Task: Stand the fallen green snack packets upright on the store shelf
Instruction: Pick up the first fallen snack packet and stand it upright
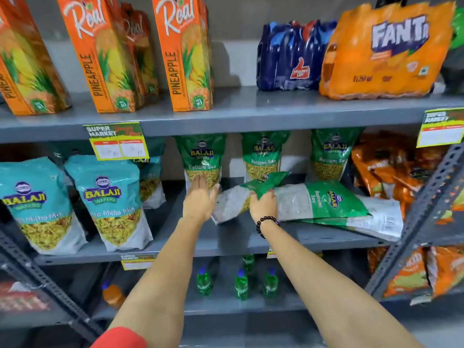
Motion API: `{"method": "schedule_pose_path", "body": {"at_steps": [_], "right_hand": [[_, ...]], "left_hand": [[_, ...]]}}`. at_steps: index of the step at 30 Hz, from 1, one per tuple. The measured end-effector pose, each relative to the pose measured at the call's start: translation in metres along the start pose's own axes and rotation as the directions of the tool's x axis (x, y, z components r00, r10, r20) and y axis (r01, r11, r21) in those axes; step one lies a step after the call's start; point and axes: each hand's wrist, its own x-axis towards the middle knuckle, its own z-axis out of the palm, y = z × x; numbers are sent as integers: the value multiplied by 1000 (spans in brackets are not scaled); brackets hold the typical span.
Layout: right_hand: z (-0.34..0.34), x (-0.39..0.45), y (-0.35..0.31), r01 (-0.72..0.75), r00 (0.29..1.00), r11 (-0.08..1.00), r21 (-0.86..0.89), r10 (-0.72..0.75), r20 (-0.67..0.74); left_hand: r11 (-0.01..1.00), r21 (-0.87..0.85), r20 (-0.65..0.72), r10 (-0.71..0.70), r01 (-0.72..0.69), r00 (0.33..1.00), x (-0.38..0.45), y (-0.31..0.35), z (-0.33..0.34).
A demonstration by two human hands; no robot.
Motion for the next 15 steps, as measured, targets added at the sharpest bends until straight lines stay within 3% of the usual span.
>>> {"method": "schedule_pose_path", "body": {"at_steps": [4,8,11,13,15], "right_hand": [[15,31,-4,-270,963,929,254,256,88],[26,61,-4,-478,874,842,249,428,231],[35,71,2,-569,813,766,299,469,343],[37,74,3,-570,815,735,367,448,368],[40,79,4,-549,828,748,373,428,362]], "left_hand": [[966,-144,157,-192,215,969,35,0,12],[895,-220,333,-304,387,893,61,-3,28],[866,-219,448,-320,449,835,71,-9,39],[844,-209,517,-334,495,788,74,-12,47],[836,-216,521,-338,505,783,75,-14,52]]}}
